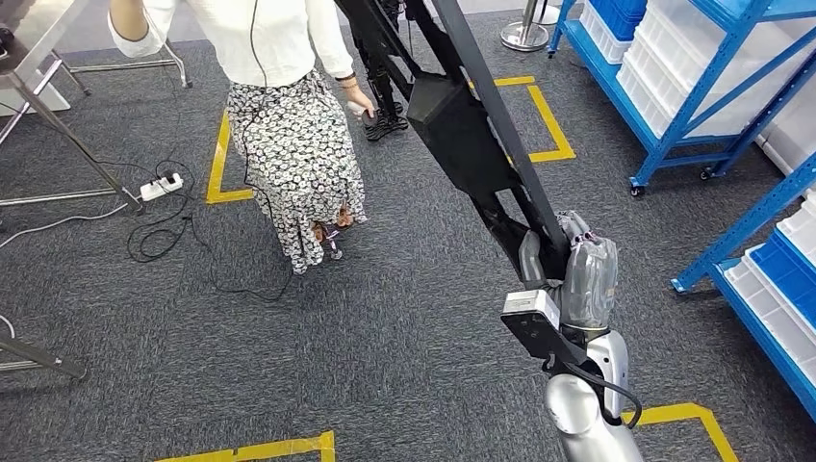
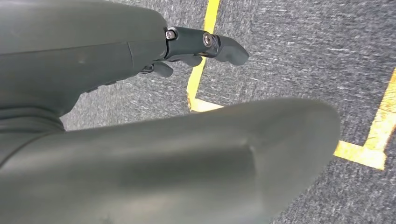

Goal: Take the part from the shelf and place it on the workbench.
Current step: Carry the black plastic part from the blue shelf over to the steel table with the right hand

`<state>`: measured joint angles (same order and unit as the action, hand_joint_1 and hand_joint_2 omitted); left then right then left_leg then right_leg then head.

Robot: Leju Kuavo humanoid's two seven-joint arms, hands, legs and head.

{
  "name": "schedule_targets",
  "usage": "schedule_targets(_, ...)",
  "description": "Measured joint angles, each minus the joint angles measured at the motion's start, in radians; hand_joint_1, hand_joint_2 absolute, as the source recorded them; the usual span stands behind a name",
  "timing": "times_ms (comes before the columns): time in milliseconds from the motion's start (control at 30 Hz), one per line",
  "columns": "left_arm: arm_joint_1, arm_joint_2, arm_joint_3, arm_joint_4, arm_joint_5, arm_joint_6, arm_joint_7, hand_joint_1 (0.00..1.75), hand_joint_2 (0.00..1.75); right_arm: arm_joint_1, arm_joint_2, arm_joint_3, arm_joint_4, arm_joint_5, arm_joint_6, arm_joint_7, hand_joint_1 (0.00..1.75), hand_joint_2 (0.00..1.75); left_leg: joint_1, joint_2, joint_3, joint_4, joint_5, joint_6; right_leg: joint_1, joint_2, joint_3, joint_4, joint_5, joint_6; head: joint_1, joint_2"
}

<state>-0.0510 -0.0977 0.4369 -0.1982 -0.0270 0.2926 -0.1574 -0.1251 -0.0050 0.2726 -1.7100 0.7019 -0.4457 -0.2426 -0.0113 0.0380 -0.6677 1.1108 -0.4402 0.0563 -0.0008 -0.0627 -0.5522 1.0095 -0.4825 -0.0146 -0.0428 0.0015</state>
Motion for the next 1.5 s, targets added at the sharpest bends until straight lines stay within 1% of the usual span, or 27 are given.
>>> schedule_targets(67,-0.003,0.004,0.0,0.0,-0.014,0.006,0.012,0.0,0.0,-0.011,-0.001,0.001,0.0,0.024,-0.009,0.018,1.75,1.75,-0.018,0.025,0.034,-0.069,0.016,0.019,0.0,-0.015,0.002,-0.003,-0.003,0.004,-0.001,0.0)
schedule_targets(133,-0.003,0.004,-0.001,0.0,-0.026,0.008,0.022,0.0,0.0,-0.02,-0.002,0.001,-0.004,0.046,-0.014,0.043,1.75,1.75,-0.021,0.01,0.041,-0.086,0.021,0.029,0.001,-0.029,0.007,-0.011,-0.005,0.01,-0.004,0.0)
schedule_targets(167,-0.002,0.004,-0.002,0.0,-0.033,0.005,0.026,0.0,0.0,-0.023,-0.003,0.0,-0.007,0.058,-0.014,0.057,1.75,1.75,-0.018,0.001,0.052,-0.103,0.03,0.034,0.002,-0.024,0.01,-0.012,-0.006,0.012,-0.004,0.0)
schedule_targets(233,-0.004,0.004,-0.007,-0.001,-0.045,-0.002,0.028,0.0,0.0,-0.031,-0.007,-0.005,-0.016,0.08,-0.015,0.078,1.75,1.75,-0.008,-0.018,0.076,-0.141,0.049,0.044,0.001,0.015,-0.007,0.027,-0.027,0.012,-0.002,0.0)
schedule_targets(300,-0.008,0.002,-0.011,-0.001,-0.054,-0.01,0.024,0.0,0.0,-0.037,-0.01,-0.012,-0.02,0.091,-0.015,0.088,1.75,1.75,-0.002,-0.039,0.082,-0.153,0.056,0.046,-0.009,0.054,-0.067,0.144,-0.074,0.011,0.0,0.0)
schedule_targets(367,-0.01,-0.002,-0.014,-0.001,-0.06,-0.014,0.017,0.0,0.0,-0.037,-0.01,-0.021,-0.019,0.096,-0.015,0.09,1.75,1.75,0.003,-0.065,0.081,-0.152,0.056,0.04,-0.022,0.061,-0.124,0.241,-0.1,0.023,0.001,0.0)
schedule_targets(400,-0.01,-0.003,-0.015,0.0,-0.063,-0.015,0.014,0.0,0.0,-0.037,-0.01,-0.025,-0.017,0.098,-0.015,0.088,1.75,1.75,0.008,-0.078,0.08,-0.15,0.055,0.034,-0.031,0.061,-0.128,0.239,-0.09,0.037,0.001,0.0)
schedule_targets(467,-0.008,-0.006,-0.015,0.0,-0.065,-0.014,0.009,0.0,0.0,-0.038,-0.01,-0.028,-0.013,0.1,-0.015,0.083,1.75,1.75,0.02,-0.101,0.076,-0.135,0.047,0.015,-0.05,0.069,-0.079,0.127,-0.035,0.072,0.002,0.0)
schedule_targets(500,-0.008,-0.006,-0.015,0.0,-0.065,-0.013,0.008,0.0,0.0,-0.039,-0.009,-0.029,-0.011,0.099,-0.015,0.08,1.75,1.75,0.024,-0.112,0.069,-0.12,0.04,0.001,-0.055,0.08,-0.051,0.068,-0.013,0.084,0.004,0.0)
schedule_targets(533,-0.008,-0.005,-0.015,0.0,-0.065,-0.012,0.006,0.0,0.0,-0.04,-0.008,-0.03,-0.01,0.099,-0.016,0.077,1.75,1.75,0.027,-0.12,0.06,-0.103,0.031,-0.011,-0.058,0.087,-0.029,0.029,0.0,0.085,0.007,0.0)
schedule_targets(567,-0.007,-0.005,-0.015,0.0,-0.065,-0.01,0.004,0.0,0.0,-0.042,-0.007,-0.031,-0.008,0.097,-0.016,0.073,1.75,1.75,0.029,-0.127,0.052,-0.091,0.025,-0.02,-0.056,0.093,-0.021,0.013,0.003,0.079,0.008,0.0)
schedule_targets(633,-0.003,-0.005,-0.015,0.0,-0.062,-0.003,-0.001,0.0,0.0,-0.045,-0.002,-0.033,-0.003,0.093,-0.017,0.062,1.75,1.75,0.035,-0.134,0.042,-0.081,0.021,-0.03,-0.049,0.085,-0.021,0.019,0.001,0.056,0.006,0.0)
schedule_targets(700,0.0,-0.005,-0.014,0.0,-0.055,0.006,-0.002,0.0,0.0,-0.05,0.003,-0.034,0.002,0.091,-0.017,0.054,1.75,1.75,0.041,-0.112,0.034,-0.062,0.011,-0.034,-0.046,0.077,-0.02,0.019,0.003,0.041,0.004,0.0)
schedule_targets(733,-0.001,-0.005,-0.014,0.001,-0.051,0.01,-0.002,0.0,0.0,-0.053,0.005,-0.035,0.005,0.091,-0.017,0.051,1.75,1.75,0.042,-0.09,0.019,-0.029,-0.007,-0.036,-0.044,0.071,-0.018,0.018,0.003,0.036,0.003,0.0)
schedule_targets(800,-0.004,-0.006,-0.013,0.001,-0.046,0.013,-0.002,0.0,0.0,-0.055,0.006,-0.037,0.011,0.093,-0.017,0.045,1.75,1.75,0.041,-0.05,-0.041,0.092,-0.064,-0.036,-0.033,0.057,-0.017,0.018,0.0,0.028,0.001,0.0)
schedule_targets(867,-0.005,-0.005,-0.013,0.001,-0.044,0.012,0.0,0.0,0.0,-0.056,0.006,-0.037,0.018,0.099,-0.017,0.039,1.75,1.75,0.039,-0.041,-0.102,0.202,-0.102,-0.03,-0.021,0.04,-0.016,0.019,-0.004,0.022,0.001,0.0)
schedule_targets(900,-0.004,-0.005,-0.012,0.001,-0.043,0.011,0.002,0.0,0.0,-0.056,0.006,-0.038,0.021,0.101,-0.017,0.037,1.75,1.75,0.036,-0.041,-0.111,0.212,-0.096,-0.022,-0.015,0.032,-0.014,0.019,-0.006,0.019,0.002,0.0)
schedule_targets(967,-0.003,-0.005,-0.012,0.001,-0.042,0.01,0.004,0.0,0.0,-0.058,0.006,-0.037,0.024,0.104,-0.017,0.034,1.75,1.75,0.019,-0.033,-0.065,0.116,-0.035,0.004,-0.007,0.016,-0.008,0.018,-0.011,0.013,0.002,0.0)
schedule_targets(1033,-0.005,-0.003,-0.011,0.0,-0.042,0.009,0.004,0.0,0.0,-0.06,0.006,-0.037,0.025,0.103,-0.018,0.031,1.75,1.75,-0.007,0.004,0.001,-0.01,0.011,0.031,-0.005,0.0,0.0,0.013,-0.015,0.01,0.003,0.0)
schedule_targets(1100,-0.009,0.002,-0.011,0.0,-0.042,0.008,0.002,0.0,0.0,-0.06,0.006,-0.037,0.025,0.101,-0.019,0.029,1.75,1.75,-0.026,0.027,0.025,-0.061,0.015,0.041,-0.009,-0.018,0.004,0.005,-0.016,0.013,0.0,0.0)
schedule_targets(1167,-0.008,0.005,-0.011,-0.001,-0.042,0.007,0.001,0.0,0.0,-0.059,0.008,-0.037,0.023,0.101,-0.02,0.029,1.75,1.75,-0.027,0.01,0.042,-0.095,0.024,0.048,-0.008,-0.035,0.013,-0.01,-0.016,0.019,-0.004,0.0)
schedule_targets(1233,-0.006,0.004,-0.011,-0.001,-0.041,0.007,0.0,0.0,0.0,-0.061,0.009,-0.037,0.021,0.101,-0.021,0.028,1.75,1.75,-0.018,-0.011,0.079,-0.147,0.046,0.063,-0.005,-0.006,0.012,0.009,-0.031,0.019,-0.003,0.0)
schedule_targets(1267,-0.007,0.003,-0.011,-0.001,-0.041,0.007,0.0,0.0,0.0,-0.061,0.008,-0.037,0.02,0.101,-0.023,0.028,1.75,1.75,-0.011,-0.021,0.095,-0.167,0.055,0.069,-0.005,0.02,-0.006,0.05,-0.048,0.017,-0.001,0.0)
schedule_targets(1333,-0.011,-0.001,-0.011,-0.001,-0.04,0.005,-0.001,0.0,0.0,-0.061,0.005,-0.036,0.021,0.1,-0.026,0.028,1.75,1.75,-0.009,-0.044,0.1,-0.174,0.059,0.07,-0.014,0.056,-0.071,0.17,-0.089,0.018,0.002,0.0)
schedule_targets(1400,-0.012,-0.006,-0.011,-0.001,-0.042,0.003,0.0,0.0,0.0,-0.055,0.001,-0.036,0.022,0.101,-0.028,0.028,1.75,1.75,-0.004,-0.072,0.099,-0.17,0.055,0.059,-0.028,0.061,-0.116,0.23,-0.095,0.036,0.004,0.0)
schedule_targets(1433,-0.011,-0.008,-0.011,-0.001,-0.042,0.004,0.0,0.0,0.0,-0.053,-0.001,-0.036,0.022,0.101,-0.029,0.028,1.75,1.75,0.0,-0.085,0.099,-0.164,0.051,0.051,-0.036,0.061,-0.111,0.207,-0.075,0.051,0.004,0.0)
schedule_targets(1500,-0.008,-0.007,-0.011,-0.001,-0.043,0.008,0.0,0.0,0.0,-0.049,-0.007,-0.036,0.021,0.101,-0.036,0.028,1.75,1.75,0.013,-0.109,0.091,-0.137,0.035,0.024,-0.052,0.074,-0.064,0.093,-0.018,0.084,0.006,0.0)
